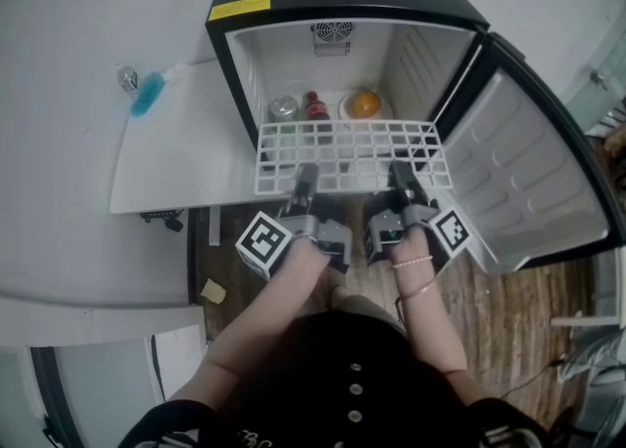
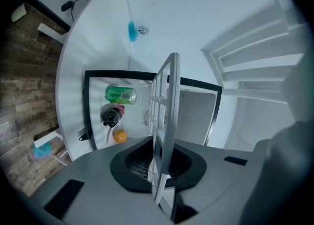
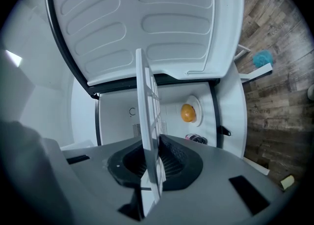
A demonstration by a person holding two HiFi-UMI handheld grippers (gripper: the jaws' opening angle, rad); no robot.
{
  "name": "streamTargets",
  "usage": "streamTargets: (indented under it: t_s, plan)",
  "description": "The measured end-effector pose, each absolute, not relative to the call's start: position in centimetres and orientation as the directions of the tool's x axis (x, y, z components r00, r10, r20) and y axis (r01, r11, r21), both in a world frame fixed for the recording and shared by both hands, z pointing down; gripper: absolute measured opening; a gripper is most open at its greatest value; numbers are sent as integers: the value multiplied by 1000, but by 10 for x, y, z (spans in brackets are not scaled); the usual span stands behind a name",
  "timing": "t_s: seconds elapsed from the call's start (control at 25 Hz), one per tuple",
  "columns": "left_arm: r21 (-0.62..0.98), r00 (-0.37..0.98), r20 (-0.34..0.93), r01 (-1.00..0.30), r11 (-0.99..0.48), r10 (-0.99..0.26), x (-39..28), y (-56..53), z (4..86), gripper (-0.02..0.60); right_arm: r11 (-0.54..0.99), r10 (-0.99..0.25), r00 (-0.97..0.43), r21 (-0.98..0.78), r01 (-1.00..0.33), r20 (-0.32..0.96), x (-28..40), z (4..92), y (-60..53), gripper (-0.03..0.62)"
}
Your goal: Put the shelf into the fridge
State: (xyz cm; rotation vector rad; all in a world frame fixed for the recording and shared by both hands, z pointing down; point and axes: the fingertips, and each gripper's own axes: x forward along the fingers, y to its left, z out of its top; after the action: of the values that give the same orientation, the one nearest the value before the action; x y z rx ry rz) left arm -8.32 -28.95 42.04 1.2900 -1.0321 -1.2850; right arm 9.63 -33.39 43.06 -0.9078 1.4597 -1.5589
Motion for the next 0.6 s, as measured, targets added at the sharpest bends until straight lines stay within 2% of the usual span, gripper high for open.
streamTargets:
  t_s: [0.6]
  plan:
    - [990, 36, -128, 72, -125, -991, -81, -304, 425, 34, -21, -885, -465, -998, 64, -12, 95, 434, -359, 37]
